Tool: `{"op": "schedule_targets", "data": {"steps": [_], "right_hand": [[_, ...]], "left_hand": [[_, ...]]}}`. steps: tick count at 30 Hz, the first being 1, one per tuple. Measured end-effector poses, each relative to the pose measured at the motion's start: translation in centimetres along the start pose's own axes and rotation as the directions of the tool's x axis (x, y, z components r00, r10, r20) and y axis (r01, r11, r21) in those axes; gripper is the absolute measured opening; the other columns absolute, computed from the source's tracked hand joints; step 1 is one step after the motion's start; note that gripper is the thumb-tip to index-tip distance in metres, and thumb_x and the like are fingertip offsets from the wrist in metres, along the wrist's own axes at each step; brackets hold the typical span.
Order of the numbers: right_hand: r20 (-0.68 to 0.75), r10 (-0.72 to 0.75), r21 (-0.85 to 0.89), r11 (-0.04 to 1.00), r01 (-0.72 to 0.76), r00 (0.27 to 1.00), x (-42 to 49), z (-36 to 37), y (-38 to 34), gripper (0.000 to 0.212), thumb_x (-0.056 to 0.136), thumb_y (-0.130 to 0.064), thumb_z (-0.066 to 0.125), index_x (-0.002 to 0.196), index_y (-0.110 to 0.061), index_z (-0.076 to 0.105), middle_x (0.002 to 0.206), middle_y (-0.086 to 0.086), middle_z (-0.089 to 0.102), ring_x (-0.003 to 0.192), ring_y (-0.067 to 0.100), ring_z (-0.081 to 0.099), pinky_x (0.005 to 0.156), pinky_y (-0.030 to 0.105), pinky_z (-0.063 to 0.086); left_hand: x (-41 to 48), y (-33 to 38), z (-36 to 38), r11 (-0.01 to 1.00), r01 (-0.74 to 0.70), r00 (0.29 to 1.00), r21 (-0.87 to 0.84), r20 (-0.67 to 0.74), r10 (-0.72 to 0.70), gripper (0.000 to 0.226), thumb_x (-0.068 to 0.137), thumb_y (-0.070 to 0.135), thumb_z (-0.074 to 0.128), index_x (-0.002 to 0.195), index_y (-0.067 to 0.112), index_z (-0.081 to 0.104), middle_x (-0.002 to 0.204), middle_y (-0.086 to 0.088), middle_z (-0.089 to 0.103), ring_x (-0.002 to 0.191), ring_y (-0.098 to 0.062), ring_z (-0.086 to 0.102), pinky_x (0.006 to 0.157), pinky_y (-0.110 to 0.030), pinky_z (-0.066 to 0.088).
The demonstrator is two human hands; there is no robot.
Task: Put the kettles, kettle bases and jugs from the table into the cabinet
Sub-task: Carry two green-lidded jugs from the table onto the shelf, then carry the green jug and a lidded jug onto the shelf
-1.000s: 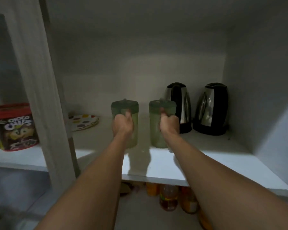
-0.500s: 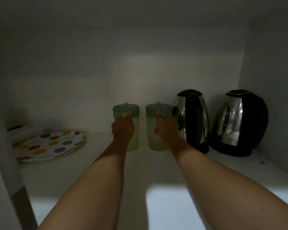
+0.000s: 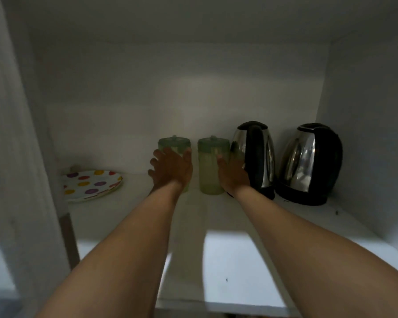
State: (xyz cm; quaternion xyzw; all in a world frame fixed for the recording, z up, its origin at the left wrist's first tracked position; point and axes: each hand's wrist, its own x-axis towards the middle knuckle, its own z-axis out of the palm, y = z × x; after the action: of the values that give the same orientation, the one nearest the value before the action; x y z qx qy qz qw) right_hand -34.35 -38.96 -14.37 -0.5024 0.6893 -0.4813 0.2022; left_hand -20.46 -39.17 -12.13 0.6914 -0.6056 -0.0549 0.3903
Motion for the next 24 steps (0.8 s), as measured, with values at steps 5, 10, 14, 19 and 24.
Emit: {"op": "schedule_targets", "data": {"steps": [5,10,14,19,24], "right_hand": [[-0.067,-0.089,-0.316,0.947,0.063,0.994,-8.0,-2.7,0.1,0.068,0.099,-0.058,0.032,0.155,-0.021,0.021,0.149,0.021,0.035,0.135,0.041,0.037,0.107,0.049,0.033],[0.107,-0.278,-0.426,0.855,0.296,0.955,-18.3,-4.5,-0.2,0.061,0.099,-0.058,0.028,0.153,-0.031,0.018,0.162,0.016,0.012,0.146,0.046,0.013,0.115,0.063,0.017],[0.182,-0.406,-0.36,0.82,0.445,0.896,-25.2,-2.9,-3.2,0.072,0.099,-0.06,0.028,0.156,-0.034,-0.007,0.165,0.011,-0.013,0.149,0.045,-0.006,0.117,0.065,0.003],[0.307,-0.563,-0.207,0.747,0.631,0.767,-35.8,1.2,-9.1,0.076,0.098,-0.061,0.03,0.155,-0.035,-0.014,0.165,0.01,-0.017,0.15,0.043,-0.009,0.118,0.063,0.0],[0.449,-0.641,-0.044,0.68,0.732,0.622,-49.0,6.4,-14.3,0.074,0.099,-0.058,0.03,0.155,-0.036,-0.012,0.165,0.01,-0.016,0.151,0.039,-0.011,0.118,0.061,-0.003]], "left_hand": [[-8.0,-0.8,-3.6,0.98,-0.146,0.989,0.134,-0.017,0.15,0.061,0.101,0.044,0.035,0.146,0.003,0.029,0.15,-0.019,0.028,0.139,-0.038,0.026,0.112,-0.056,0.026],[-17.5,-4.2,-9.0,0.946,-0.135,0.985,0.294,-0.059,0.159,0.061,0.099,0.046,0.038,0.144,0.004,0.031,0.149,-0.018,0.031,0.136,-0.036,0.032,0.108,-0.056,0.031],[-23.1,-8.0,-15.6,0.912,-0.125,0.984,0.391,-0.069,0.164,0.072,0.099,0.05,0.037,0.155,0.01,0.012,0.163,-0.014,0.004,0.151,-0.032,0.002,0.118,-0.056,0.008],[-29.3,-14.3,-26.7,0.841,0.067,0.97,0.536,-0.234,0.071,0.08,0.099,0.057,0.028,0.156,0.013,-0.004,0.164,-0.007,-0.014,0.15,-0.031,-0.014,0.114,-0.063,-0.001],[-37.5,-23.6,-38.3,0.727,0.288,0.936,0.623,-0.345,-0.074,0.08,0.098,0.061,0.022,0.156,0.016,-0.01,0.163,-0.004,-0.019,0.149,-0.032,-0.019,0.112,-0.066,-0.004]]}}
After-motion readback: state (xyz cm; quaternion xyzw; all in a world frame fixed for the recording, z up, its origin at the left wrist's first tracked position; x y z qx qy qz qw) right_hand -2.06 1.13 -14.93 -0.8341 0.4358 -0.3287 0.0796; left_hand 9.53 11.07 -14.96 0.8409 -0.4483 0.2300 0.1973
